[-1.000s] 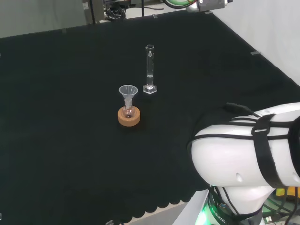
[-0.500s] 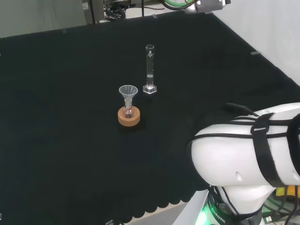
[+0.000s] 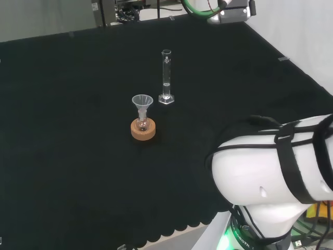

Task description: Pick up the graduated cylinder.

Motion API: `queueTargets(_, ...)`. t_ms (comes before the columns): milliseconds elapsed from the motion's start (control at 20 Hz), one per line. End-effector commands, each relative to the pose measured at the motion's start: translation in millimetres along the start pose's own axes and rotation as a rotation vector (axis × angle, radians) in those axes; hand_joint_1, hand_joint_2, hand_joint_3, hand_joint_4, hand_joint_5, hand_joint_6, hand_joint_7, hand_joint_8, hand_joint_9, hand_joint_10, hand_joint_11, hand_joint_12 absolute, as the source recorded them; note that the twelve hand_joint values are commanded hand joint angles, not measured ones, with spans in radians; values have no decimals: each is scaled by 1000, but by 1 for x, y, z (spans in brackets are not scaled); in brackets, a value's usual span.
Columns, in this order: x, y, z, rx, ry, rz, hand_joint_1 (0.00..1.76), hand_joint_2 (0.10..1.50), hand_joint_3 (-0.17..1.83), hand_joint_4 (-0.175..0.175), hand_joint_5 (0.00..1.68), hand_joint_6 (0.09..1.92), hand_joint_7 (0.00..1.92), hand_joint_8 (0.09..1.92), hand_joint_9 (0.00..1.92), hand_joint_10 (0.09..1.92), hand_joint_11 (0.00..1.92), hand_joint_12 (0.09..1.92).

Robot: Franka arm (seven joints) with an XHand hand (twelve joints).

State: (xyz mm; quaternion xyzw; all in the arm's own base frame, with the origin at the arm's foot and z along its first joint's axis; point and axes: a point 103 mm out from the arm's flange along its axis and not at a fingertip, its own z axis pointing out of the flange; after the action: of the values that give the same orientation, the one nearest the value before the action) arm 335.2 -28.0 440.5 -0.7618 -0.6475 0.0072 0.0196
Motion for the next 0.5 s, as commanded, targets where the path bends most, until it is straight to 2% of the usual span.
queueTargets(50,-35,36,40,18,25,29,0,1224,350,-3,216,87,17,504,240,635,106,1363)
queueTargets(300,-55,77,72,-30,58,-16,89,1203,309,-7,235,87,75,533,291,650,118,1368)
queueTargets(500,-65,108,99,-10,102,-42,204,1159,281,-13,253,87,123,565,336,657,136,1371)
